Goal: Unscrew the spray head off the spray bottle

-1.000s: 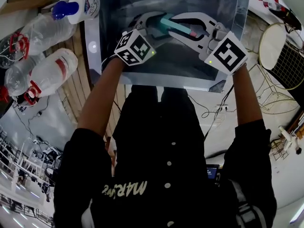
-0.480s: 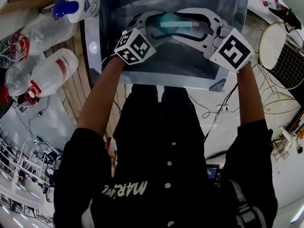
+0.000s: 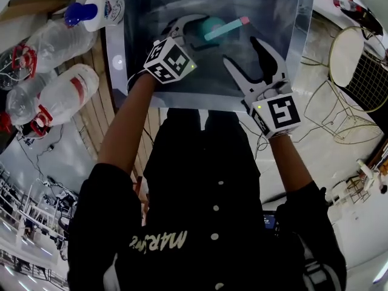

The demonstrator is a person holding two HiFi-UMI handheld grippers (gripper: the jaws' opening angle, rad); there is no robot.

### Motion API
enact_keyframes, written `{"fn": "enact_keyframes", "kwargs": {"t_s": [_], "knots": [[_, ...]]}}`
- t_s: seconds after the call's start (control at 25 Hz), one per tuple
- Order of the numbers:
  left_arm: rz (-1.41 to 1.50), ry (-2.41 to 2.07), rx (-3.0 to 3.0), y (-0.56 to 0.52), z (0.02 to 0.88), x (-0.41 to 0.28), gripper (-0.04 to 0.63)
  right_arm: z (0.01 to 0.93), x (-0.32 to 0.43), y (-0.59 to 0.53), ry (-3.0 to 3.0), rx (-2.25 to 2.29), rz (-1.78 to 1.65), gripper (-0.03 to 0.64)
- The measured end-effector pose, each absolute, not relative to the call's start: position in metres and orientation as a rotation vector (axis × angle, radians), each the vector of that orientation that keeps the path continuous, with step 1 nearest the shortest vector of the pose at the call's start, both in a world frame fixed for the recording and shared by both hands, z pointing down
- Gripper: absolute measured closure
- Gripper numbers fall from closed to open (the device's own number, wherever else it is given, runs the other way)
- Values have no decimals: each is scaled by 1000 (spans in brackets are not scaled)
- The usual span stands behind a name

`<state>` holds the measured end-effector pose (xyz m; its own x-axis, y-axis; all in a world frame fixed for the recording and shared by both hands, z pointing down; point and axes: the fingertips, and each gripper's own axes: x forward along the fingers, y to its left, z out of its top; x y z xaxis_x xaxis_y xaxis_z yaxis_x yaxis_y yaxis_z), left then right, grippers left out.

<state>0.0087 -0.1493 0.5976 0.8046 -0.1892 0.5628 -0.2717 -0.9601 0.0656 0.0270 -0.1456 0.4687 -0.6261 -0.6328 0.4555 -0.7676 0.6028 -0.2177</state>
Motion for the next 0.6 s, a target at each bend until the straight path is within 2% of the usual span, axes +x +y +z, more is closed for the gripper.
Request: {"fn": "enact_keyframes", "kwargs": {"t_s": [0.28,0.52,0.6], "knots": [[869,-383,2847,-150,598,10,235,481,-21,-143,-2371,1128,543,296],[865,-390,2848,-150,598,9,235,496,-19,-168,-2223,1251,498,281],[866,-388,2849,-150,599,9,235,505,-22,-174,-2199,1222,454,299]]}}
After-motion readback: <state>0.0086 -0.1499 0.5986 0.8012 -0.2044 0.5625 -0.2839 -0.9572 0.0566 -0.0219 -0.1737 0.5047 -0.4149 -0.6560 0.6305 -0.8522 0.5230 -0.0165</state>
